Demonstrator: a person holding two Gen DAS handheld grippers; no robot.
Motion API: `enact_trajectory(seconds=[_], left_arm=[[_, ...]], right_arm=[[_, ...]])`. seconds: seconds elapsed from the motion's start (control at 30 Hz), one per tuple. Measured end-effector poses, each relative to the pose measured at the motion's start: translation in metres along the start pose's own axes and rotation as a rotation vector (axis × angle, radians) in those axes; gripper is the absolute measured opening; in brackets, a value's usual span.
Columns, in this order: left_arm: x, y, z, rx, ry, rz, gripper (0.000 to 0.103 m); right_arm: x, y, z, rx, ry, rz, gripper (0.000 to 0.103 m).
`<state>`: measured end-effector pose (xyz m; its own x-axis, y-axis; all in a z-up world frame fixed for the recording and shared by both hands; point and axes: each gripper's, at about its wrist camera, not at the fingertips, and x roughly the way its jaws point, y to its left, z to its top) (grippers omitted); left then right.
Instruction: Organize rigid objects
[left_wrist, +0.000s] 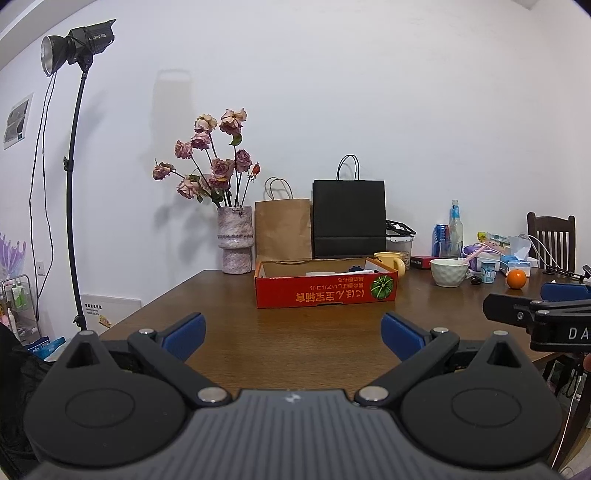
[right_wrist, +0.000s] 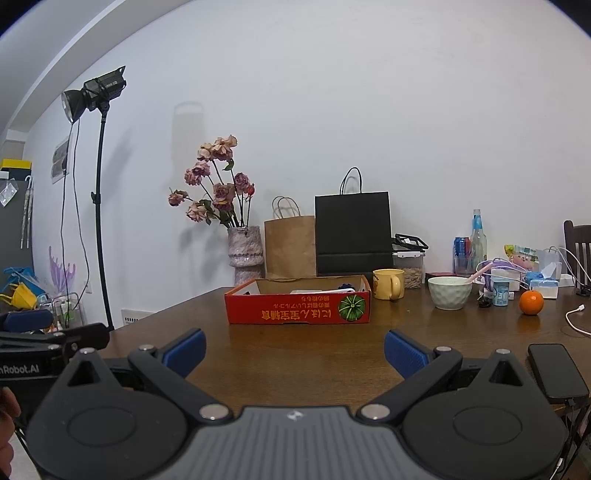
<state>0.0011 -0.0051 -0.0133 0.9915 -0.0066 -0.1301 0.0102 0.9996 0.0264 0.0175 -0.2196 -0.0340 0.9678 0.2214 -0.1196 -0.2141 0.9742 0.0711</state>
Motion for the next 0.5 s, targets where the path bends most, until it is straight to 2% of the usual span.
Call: enact_trajectory(seconds=[0.5], left_arm=[[-0.0008,-0.0006,-0.0014,0.000,0.000,0.002,0.103]], right_arm=[[0.0014,-0.0001,-0.0007,0.001,0.004,0.002,0.103]])
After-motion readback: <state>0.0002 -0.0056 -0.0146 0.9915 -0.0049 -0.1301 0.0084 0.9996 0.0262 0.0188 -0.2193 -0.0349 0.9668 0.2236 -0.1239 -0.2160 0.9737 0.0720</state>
